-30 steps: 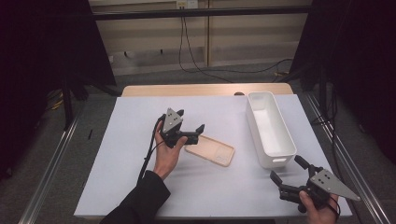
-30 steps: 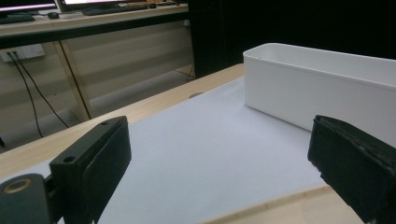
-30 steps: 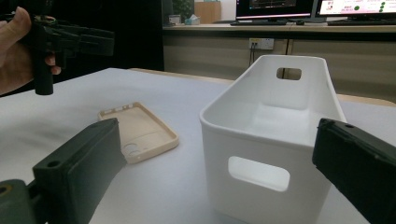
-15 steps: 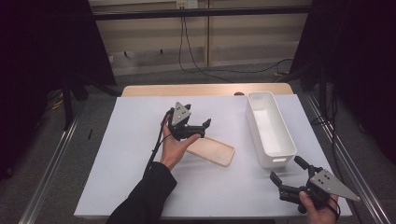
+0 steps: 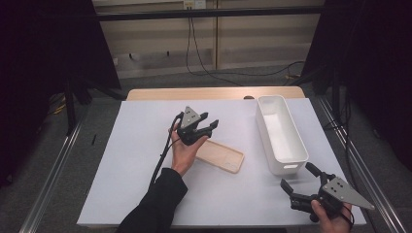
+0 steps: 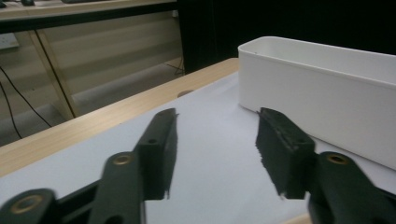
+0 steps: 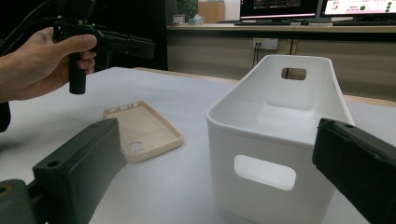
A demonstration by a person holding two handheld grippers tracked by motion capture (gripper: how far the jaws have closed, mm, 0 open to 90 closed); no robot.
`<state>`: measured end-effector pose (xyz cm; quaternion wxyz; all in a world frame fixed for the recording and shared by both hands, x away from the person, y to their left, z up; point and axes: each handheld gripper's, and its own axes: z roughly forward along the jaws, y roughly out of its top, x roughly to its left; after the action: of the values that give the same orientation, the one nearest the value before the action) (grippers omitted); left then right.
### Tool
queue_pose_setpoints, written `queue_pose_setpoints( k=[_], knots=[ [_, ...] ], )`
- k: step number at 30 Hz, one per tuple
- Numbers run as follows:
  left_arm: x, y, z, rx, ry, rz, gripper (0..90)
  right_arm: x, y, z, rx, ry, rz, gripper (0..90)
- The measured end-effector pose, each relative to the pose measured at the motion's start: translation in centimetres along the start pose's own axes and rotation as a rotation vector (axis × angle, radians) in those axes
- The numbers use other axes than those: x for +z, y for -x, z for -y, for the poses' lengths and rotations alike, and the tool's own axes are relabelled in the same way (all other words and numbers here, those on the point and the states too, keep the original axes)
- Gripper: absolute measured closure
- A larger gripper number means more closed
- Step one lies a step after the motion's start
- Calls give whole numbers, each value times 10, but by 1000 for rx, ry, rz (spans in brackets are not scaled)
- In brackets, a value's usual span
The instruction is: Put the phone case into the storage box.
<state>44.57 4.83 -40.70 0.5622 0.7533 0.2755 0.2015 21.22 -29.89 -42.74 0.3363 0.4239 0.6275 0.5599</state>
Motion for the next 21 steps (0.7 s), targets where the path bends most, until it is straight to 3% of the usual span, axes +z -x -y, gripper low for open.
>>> queue_pose_setpoints(
  k=[5,6,7,9,10,11,16,21],
  knots=[
    [2,2,-4,11,-18,42,717,-1,0,0,-3,1,4,9],
    [2,2,-5,12,-26,56,717,-1,0,0,-3,1,4,9],
    [3,4,-6,15,-36,67,793,-1,0,0,-4,0,4,9],
    [3,3,-7,18,-44,71,844,-1,1,0,0,-1,9,9],
    [4,3,-6,3,-46,86,844,-1,1,0,0,-1,9,9],
    [6,2,-5,1,-54,87,900,-2,1,1,5,-1,10,9],
    [9,2,-6,-1,-81,87,900,-2,1,1,5,-2,9,9],
    [14,-1,-10,-6,-147,94,900,-2,1,1,7,-4,9,9]
  ],
)
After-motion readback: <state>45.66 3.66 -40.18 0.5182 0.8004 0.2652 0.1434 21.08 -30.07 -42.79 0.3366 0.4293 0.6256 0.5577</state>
